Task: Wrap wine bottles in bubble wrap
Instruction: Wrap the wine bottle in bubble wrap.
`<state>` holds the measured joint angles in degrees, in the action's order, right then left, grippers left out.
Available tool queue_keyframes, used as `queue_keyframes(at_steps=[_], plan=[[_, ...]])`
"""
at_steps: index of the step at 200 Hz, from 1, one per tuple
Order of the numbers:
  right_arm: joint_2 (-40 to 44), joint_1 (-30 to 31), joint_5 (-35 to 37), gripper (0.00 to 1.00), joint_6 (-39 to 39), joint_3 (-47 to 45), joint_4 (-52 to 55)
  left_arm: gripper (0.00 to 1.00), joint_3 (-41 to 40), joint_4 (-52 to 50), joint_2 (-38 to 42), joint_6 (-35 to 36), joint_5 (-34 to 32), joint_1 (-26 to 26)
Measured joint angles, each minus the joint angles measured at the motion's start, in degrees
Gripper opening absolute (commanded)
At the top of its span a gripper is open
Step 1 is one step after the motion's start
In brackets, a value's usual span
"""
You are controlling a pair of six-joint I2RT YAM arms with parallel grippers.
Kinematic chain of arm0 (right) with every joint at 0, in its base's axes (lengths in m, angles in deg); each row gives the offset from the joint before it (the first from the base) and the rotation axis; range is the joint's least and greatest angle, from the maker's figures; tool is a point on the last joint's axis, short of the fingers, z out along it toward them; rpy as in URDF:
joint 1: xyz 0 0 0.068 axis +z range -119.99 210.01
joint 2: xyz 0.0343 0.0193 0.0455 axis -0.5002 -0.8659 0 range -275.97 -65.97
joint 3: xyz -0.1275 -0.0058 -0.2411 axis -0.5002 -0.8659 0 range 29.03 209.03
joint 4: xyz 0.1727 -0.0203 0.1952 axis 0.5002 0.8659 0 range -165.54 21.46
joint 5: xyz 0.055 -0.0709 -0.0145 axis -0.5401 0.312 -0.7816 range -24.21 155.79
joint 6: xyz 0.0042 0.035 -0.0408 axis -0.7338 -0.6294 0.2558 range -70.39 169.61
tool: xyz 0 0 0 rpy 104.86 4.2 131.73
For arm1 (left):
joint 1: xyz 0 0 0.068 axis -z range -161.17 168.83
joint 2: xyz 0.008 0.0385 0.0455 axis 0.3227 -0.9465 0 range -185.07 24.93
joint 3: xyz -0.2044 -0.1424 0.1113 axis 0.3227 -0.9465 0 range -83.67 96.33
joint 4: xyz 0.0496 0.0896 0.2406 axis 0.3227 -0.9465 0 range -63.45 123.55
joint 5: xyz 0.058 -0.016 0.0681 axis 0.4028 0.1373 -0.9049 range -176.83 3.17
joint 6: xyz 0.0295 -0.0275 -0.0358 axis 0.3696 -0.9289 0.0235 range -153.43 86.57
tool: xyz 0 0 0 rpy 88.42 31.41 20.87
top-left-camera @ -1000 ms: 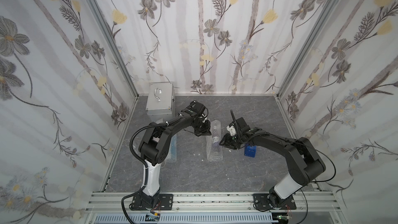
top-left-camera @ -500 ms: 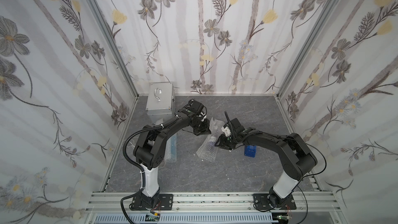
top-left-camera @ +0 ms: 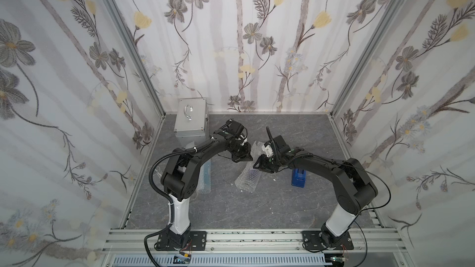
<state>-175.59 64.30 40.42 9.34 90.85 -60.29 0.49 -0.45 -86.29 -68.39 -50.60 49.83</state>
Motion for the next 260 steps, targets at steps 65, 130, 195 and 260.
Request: queue_keyframes(at_steps=[65,130,195,260], plan=[[-5.0,1.9,2.7,0.42,0.0,6.1,4.5,0.0,0.0,0.1,0.9,-1.1,0.4,-0.4],[-4.6,3.3,4.7,0.43,-1.5,6.4,4.3,0.0,-1.9,5.8,-2.2,-6.0,3.7,-0.2],[1.1,3.3,4.2,0.42,0.6,-1.5,0.1,0.0,-1.3,10.4,-8.2,-9.0,9.8,1.8],[13.8,0.4,1.8,0.34,2.6,-8.6,-0.8,0.01,-1.9,10.6,-7.6,-6.4,8.0,2.1]])
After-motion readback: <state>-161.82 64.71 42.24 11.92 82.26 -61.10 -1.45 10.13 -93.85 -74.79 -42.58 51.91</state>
